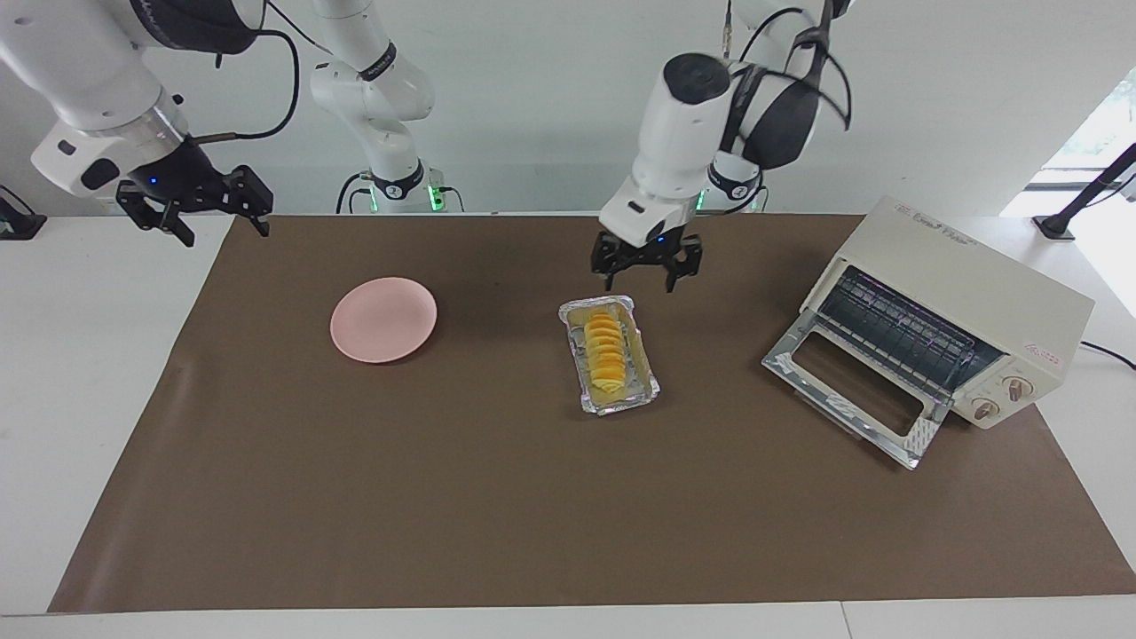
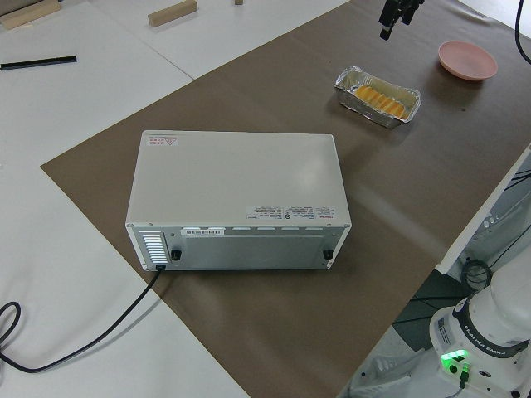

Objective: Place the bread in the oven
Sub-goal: 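Withdraw the right gripper while the left gripper grasps the foil tray, then carry the foil tray with the left gripper into the open toaster oven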

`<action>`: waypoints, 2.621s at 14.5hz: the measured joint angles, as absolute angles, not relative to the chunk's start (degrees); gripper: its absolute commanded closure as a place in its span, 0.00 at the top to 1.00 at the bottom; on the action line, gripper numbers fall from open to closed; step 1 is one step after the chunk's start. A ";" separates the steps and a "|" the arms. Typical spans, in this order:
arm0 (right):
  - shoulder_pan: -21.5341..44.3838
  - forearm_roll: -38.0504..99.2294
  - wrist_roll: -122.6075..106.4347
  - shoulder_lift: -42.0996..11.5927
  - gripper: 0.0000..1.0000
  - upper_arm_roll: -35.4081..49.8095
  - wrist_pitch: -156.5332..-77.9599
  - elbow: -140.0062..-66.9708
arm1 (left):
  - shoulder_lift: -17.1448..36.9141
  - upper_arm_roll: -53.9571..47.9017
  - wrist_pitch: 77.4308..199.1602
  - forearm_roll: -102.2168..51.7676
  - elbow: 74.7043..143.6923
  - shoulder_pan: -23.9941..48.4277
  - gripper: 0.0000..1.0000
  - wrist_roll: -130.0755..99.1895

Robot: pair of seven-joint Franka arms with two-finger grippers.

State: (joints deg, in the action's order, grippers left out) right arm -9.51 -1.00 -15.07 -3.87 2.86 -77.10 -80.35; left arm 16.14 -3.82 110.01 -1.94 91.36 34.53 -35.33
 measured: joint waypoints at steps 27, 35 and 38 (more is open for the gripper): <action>-8.26 -0.71 -6.03 1.91 1.00 9.42 -84.00 -91.02 | 28.18 -1.84 123.79 1.66 95.13 41.95 0.00 -51.26; -8.26 -0.71 -6.01 1.91 1.00 9.42 -83.08 -91.14 | 28.14 -1.70 120.02 0.98 92.67 38.98 0.00 -51.68; -8.26 -0.71 -6.01 1.91 1.00 9.42 -83.08 -91.14 | 28.36 -1.14 114.87 0.77 86.94 36.62 0.00 -52.02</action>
State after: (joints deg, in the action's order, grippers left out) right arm -8.26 -0.71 -6.01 1.91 9.42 -83.08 -91.14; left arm 28.36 -1.14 114.87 0.77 86.94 36.62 -52.02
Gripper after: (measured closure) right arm 0.000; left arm 0.982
